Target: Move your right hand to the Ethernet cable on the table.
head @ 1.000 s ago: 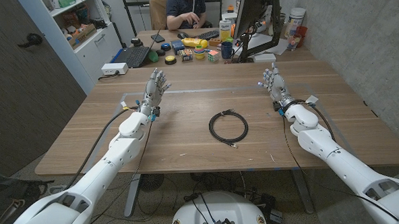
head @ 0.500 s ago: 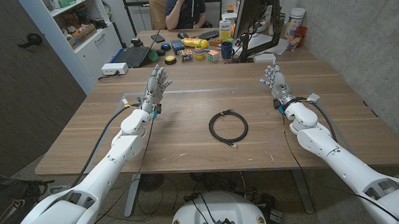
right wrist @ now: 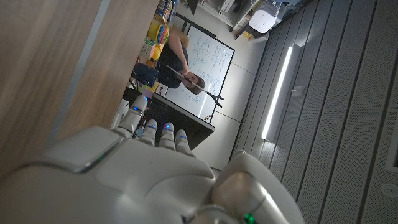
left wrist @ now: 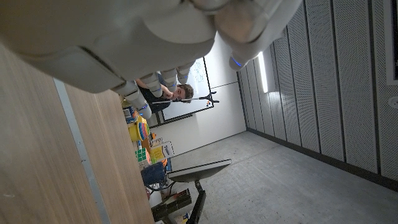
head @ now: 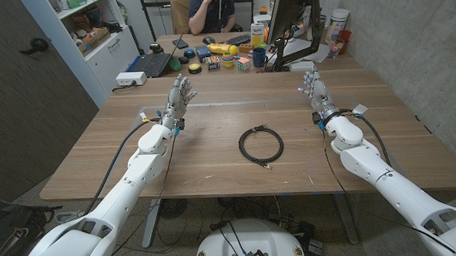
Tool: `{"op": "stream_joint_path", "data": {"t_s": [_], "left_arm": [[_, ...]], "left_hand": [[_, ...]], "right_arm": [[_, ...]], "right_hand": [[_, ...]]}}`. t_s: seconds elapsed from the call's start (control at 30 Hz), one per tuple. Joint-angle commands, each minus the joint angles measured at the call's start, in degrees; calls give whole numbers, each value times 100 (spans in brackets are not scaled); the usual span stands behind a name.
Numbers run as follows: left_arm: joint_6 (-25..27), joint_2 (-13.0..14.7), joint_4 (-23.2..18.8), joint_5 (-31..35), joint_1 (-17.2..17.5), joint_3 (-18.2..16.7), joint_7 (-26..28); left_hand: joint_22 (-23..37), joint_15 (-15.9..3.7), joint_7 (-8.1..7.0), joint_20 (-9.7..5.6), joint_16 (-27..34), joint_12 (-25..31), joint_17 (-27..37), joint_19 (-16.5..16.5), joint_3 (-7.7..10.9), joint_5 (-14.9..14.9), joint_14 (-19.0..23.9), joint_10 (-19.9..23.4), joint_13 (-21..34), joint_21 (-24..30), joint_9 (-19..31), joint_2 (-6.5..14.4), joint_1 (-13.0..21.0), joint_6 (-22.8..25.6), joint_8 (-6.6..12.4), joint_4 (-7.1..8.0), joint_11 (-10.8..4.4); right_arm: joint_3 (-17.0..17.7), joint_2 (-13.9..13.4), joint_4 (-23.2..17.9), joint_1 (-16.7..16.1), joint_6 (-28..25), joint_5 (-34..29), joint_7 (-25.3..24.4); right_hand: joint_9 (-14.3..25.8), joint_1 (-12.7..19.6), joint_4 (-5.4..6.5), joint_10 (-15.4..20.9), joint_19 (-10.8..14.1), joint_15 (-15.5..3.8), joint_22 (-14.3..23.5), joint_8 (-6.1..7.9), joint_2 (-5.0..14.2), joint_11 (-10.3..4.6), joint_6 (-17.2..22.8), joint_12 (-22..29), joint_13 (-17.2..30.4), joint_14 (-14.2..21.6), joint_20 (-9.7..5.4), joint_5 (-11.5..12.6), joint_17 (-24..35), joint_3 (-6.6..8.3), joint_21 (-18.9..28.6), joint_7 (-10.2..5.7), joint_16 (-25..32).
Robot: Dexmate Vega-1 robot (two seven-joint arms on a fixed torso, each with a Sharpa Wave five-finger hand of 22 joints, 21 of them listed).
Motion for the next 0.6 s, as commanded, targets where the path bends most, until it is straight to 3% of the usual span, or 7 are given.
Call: {"op": "stream_joint_path", "data": {"t_s": [0.03,0.17,0.23,0.37,0.6], "left_arm": [[54,-85,47,129,-21,-121,-149],[69,-103,42,153,-27,-147,-171],[74,-108,41,158,-27,-158,-195],[89,-116,16,179,-11,-181,-203],[118,-107,-72,206,52,-224,-209]], "left_hand": [[7,1,8,13,27,19,12,-37,-26,31,-46,-40,32,-14,10,64,-11,-34,25,-10,0],[7,4,8,12,26,16,12,-35,-35,34,-44,-48,32,-22,10,66,-10,-34,25,-11,1],[7,3,10,12,26,18,12,-32,-39,35,-43,-41,32,-24,10,67,-10,-36,23,-11,4],[7,1,9,11,23,17,11,-30,-46,37,-46,-44,32,-30,9,68,-9,-37,23,-11,-8],[7,2,5,13,23,18,11,-24,-59,40,-42,-40,31,-39,9,71,-7,-36,22,-12,-9]], "right_arm": [[98,40,-357,-215,610,-757,-548],[142,85,-425,-281,835,-1176,-828],[162,115,-450,-319,931,-1426,-997],[209,212,-444,-387,1147,-1880,-1307],[265,239,-546,-507,1253,-2544,-1593]], "right_hand": [[18,46,5,72,75,-18,15,23,234,-61,43,51,8,75,3,17,-4,-68,-41,-84,40],[17,64,-8,19,70,-75,13,-17,211,-79,-16,15,6,63,115,8,-8,-84,-93,-113,9],[16,116,-27,-110,-24,-142,11,-55,237,-268,-62,-50,2,-9,261,4,-15,-70,-216,-184,-71],[16,166,-43,-249,-85,-171,10,-78,263,-414,-100,-106,-3,-79,404,1,-19,-50,-328,-272,-147],[10,269,-77,-515,-300,-278,9,-90,290,-572,-101,-180,-14,-280,309,-17,-22,-4,-577,-469,-294]]}}
